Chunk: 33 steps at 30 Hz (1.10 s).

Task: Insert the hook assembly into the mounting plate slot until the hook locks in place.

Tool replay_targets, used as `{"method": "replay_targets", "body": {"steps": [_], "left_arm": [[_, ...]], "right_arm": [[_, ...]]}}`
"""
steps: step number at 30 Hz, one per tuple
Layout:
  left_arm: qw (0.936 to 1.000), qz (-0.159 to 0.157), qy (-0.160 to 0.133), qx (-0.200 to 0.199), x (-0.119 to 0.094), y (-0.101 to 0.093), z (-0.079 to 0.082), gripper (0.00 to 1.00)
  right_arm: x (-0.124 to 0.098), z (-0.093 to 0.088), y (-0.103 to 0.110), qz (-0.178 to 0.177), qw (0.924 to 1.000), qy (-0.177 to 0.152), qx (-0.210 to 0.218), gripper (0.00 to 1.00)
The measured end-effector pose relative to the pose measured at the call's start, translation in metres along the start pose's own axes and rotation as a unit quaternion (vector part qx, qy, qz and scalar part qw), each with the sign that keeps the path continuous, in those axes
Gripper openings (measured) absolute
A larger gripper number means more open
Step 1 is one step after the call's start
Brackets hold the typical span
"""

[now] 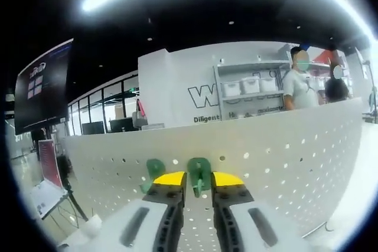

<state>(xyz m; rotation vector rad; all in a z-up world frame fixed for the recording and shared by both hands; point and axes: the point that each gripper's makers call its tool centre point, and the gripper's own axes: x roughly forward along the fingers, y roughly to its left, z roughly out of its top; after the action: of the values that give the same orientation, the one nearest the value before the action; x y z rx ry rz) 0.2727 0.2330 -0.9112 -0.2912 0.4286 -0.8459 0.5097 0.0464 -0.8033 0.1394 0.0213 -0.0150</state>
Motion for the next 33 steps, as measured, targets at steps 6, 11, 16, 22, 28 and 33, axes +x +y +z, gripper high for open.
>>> {"method": "replay_targets", "body": {"steps": [6,11,16,22,28,33], "left_arm": [[1.0000,0.002,0.000,0.004,-0.002,0.000,0.001,0.87],[1.0000,0.003,0.002,0.009,-0.003,-0.002,0.002,0.87],[0.9998,0.010,0.007,0.018,-0.003,-0.002,0.001,0.87],[0.9997,0.013,0.006,0.017,-0.005,-0.001,0.001,0.85],[0.9995,0.017,0.016,0.021,-0.006,0.002,-0.003,0.84],[0.9993,0.020,0.023,0.020,-0.004,0.005,-0.007,0.84]], "right_arm": [[-0.004,0.024,-0.005,0.003,0.9996,-0.025,0.009,0.17],[-0.014,0.046,-0.011,0.003,0.9988,-0.047,0.012,0.17],[-0.032,0.069,-0.022,-0.001,0.9971,-0.072,0.024,0.17],[-0.057,0.084,-0.032,0.008,0.9959,-0.087,0.021,0.19],[-0.082,0.073,-0.040,0.024,0.9972,-0.070,0.009,0.19],[-0.097,0.035,-0.033,0.042,0.9985,-0.029,-0.021,0.19]]}}
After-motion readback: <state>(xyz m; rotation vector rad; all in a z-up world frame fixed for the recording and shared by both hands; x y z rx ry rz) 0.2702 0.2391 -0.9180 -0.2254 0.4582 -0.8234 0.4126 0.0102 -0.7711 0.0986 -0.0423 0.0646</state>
